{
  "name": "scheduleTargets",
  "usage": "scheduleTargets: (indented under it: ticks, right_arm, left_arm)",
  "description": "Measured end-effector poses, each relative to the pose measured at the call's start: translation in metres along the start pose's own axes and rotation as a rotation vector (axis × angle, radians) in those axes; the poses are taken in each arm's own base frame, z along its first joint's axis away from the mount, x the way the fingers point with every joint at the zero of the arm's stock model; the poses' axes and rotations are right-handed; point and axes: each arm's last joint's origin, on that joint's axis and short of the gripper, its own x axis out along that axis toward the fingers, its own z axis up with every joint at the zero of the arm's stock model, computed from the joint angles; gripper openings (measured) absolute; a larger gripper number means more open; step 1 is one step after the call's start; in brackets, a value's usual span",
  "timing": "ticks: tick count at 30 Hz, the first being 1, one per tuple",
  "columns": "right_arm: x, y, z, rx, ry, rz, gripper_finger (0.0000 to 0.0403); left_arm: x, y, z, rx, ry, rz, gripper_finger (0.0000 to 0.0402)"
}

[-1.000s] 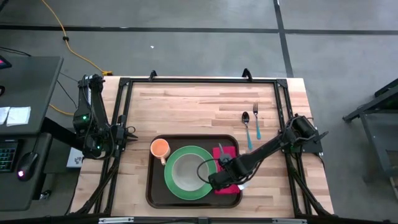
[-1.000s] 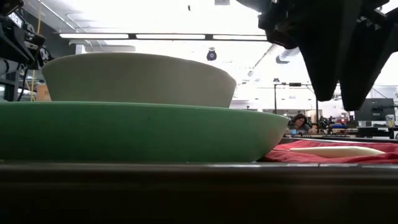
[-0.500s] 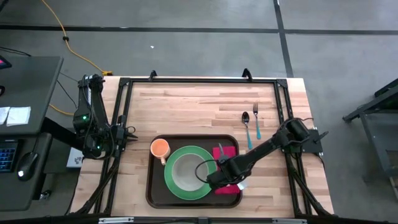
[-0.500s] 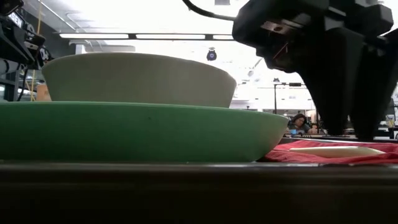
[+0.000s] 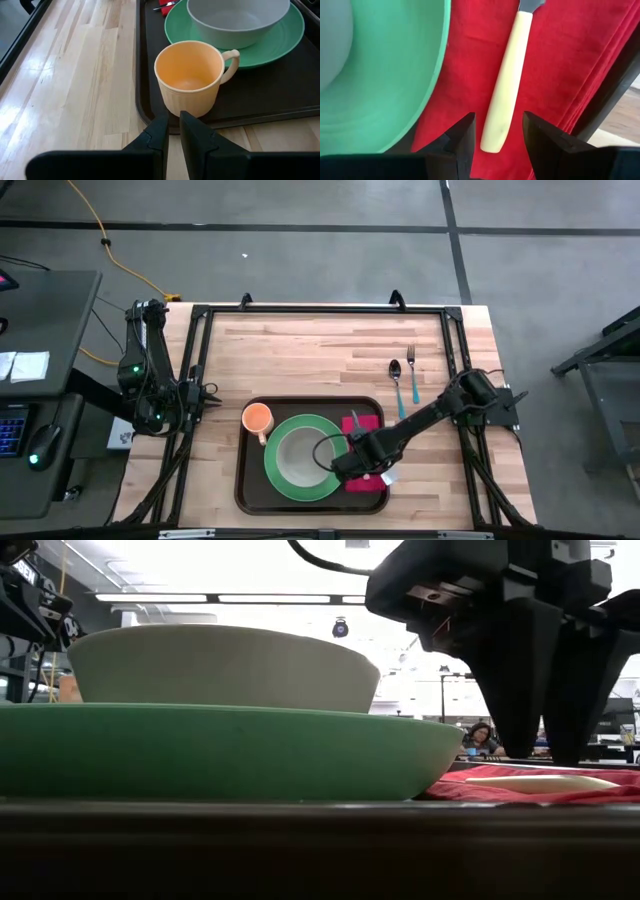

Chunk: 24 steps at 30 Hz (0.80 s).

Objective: Set up tray
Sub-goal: Put the yellow knife on the red napkin

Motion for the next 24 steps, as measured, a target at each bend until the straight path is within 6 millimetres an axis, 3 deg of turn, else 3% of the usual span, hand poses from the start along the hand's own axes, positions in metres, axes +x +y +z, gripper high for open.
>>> scheduleTargets:
  ticks: [10, 24]
  right_arm:
    - [0.023, 0.004, 0.001, 0.016, 0.054, -0.049, 0.0142]
    - [0.024, 0.005, 0.001, 0.060, 0.038, -0.035, 0.0142]
  left_arm:
    - [0.000, 0.000, 0.000, 0.000, -0.002, 0.001, 0.0079]
    - [0.000, -0.001, 0.001, -0.014, 0.002, -0.013, 0.0079]
